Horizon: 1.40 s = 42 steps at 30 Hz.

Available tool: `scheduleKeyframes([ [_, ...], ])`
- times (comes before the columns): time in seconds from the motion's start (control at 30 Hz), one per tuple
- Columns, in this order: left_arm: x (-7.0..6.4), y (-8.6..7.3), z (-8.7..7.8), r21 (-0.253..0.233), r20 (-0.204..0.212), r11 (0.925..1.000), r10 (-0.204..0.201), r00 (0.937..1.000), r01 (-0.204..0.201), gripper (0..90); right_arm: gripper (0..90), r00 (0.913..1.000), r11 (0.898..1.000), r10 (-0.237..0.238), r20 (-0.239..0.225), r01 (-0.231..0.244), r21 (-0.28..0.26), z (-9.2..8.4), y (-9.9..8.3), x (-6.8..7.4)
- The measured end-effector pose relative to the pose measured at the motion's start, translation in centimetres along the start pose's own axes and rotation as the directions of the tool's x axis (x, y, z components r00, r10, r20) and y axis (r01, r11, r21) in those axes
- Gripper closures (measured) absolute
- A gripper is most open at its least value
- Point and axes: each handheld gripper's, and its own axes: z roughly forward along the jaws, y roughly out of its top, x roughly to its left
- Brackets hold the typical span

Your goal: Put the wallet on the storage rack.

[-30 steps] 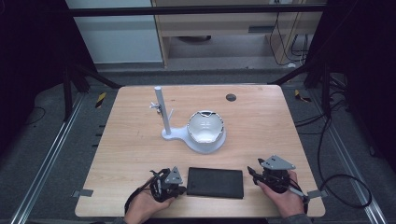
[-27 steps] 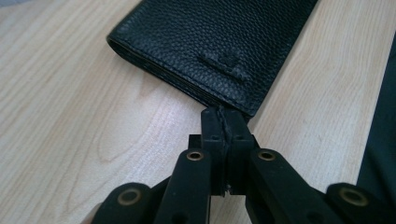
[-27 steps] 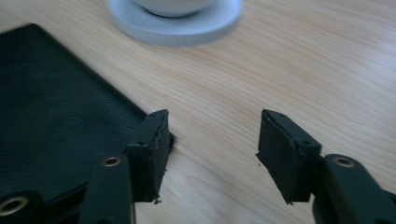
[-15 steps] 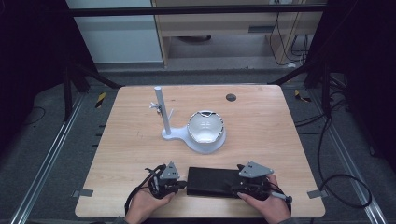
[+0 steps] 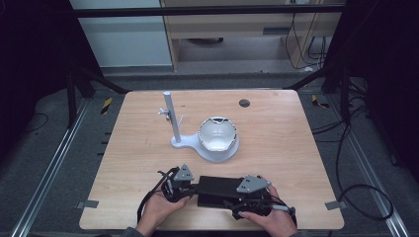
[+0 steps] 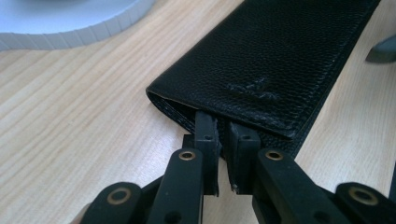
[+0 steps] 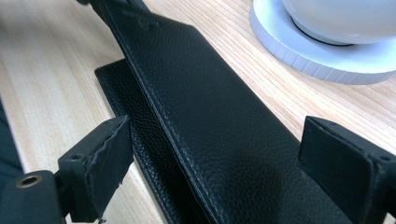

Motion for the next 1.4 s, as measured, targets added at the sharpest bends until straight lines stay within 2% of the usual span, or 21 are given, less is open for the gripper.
scheduleKeyframes([
  [0.2,0.3,-0.1,0.3,0.018,0.003,0.9998,-0.009,1.0,0.009,81.3,13.3,0.9998,1.0,-0.015,0.012,0.015,0.025,0.5,0.5,-0.1],
  [0.23,0.4,-0.1,0.3,0.017,-0.001,0.9998,-0.012,0.9999,0.012,81.1,14.3,0.9992,0.998,-0.03,0.026,0.029,0.049,0.6,0.6,-0.2],
  [0.43,0.6,0.1,0.3,0.029,0.008,0.9995,-0.014,0.9999,0.014,80.3,15.7,0.998,0.996,-0.049,0.039,0.046,0.081,0.7,1.1,-0.3],
  [0.57,0.8,0.2,0.4,0.044,0.018,0.9989,-0.016,0.9997,0.015,80.2,15.6,0.9972,0.992,-0.065,0.035,0.061,0.109,1.1,1.2,-0.1],
  [0.7,0.7,0.6,0.2,0.032,0.012,0.9994,-0.015,0.9998,0.015,80.4,15.0,0.9966,0.989,-0.078,0.026,0.074,0.132,1.6,1.4,0.1],
  [0.93,0.7,1.2,-0.1,0.019,0.014,0.9997,-0.015,0.9998,0.014,80.6,15.9,0.9956,0.988,-0.087,0.033,0.082,0.134,1.9,1.7,0.1],
  [1.27,0.5,2.1,-0.4,0.018,0.024,0.9998,-0.002,0.9997,0.001,80.2,22.9,0.9955,0.987,-0.078,0.054,0.069,0.142,2.0,1.7,-0.4],
  [1.4,0.5,2.2,-0.4,0.024,0.023,0.9997,0.0,0.9997,-0.001,79.4,27.7,0.9922,0.984,-0.103,0.069,0.091,0.155,2.0,1.7,-0.4],
])
